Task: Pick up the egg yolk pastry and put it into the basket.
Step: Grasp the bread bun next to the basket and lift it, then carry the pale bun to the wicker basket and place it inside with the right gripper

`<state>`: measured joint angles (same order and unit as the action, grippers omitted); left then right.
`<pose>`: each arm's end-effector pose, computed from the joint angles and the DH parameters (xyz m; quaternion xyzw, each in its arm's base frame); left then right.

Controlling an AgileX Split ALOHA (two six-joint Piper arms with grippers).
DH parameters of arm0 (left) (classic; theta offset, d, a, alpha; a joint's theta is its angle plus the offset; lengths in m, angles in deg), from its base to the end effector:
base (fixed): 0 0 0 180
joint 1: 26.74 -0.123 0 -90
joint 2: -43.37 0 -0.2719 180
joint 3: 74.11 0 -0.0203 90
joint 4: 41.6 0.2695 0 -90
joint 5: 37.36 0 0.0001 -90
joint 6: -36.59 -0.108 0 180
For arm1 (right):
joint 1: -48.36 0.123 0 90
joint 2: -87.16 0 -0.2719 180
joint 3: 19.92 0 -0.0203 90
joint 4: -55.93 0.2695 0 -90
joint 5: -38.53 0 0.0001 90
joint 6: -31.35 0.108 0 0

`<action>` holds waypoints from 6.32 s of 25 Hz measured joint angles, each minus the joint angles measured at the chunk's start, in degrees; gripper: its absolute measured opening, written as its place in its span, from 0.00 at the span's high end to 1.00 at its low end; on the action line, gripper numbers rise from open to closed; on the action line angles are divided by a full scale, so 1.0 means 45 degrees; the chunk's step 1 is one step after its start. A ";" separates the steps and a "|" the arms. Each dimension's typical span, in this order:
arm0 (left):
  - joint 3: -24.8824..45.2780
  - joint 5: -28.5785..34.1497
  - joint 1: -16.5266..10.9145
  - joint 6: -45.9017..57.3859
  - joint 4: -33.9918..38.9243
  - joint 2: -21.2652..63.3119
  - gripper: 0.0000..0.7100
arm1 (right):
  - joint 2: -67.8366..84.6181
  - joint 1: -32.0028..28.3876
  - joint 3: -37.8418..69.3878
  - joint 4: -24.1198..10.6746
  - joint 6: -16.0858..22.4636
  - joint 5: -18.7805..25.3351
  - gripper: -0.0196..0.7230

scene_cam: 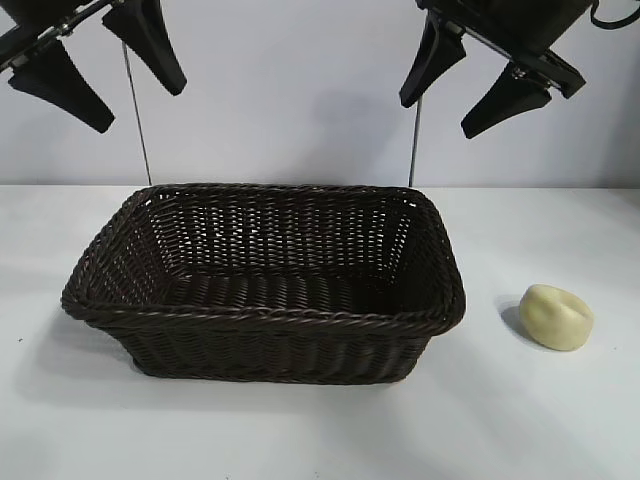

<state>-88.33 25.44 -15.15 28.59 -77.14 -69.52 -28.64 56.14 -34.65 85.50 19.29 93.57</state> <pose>0.3925 -0.1375 0.2682 0.0673 0.9422 -0.2950 0.1441 0.4227 0.1019 0.2485 -0.0647 0.9490 0.2272 0.2088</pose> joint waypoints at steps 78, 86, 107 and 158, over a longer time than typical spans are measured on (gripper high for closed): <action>0.2611 -0.2013 0.0000 -0.0677 -0.0788 -0.0028 0.23 | -0.2048 -0.2196 0.0748 -0.3285 0.0947 0.3162 0.26; 0.2611 -0.2027 0.0000 -0.0677 -0.0788 -0.0028 0.23 | -0.2728 -0.1963 0.0772 -0.3174 0.0904 0.3131 0.26; 0.2611 -0.2031 0.0000 -0.0677 -0.0788 -0.0028 0.23 | -0.3464 -0.1016 0.0776 -0.5859 0.2332 0.3116 0.63; 0.2611 -0.1971 0.0000 -0.0677 -0.0823 -0.0028 0.23 | -0.0595 0.3255 0.0868 -0.1353 0.1294 0.0355 0.93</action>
<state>-76.58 16.57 -15.15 25.55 -80.84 -69.65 -31.32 70.79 -30.75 79.41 25.11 95.17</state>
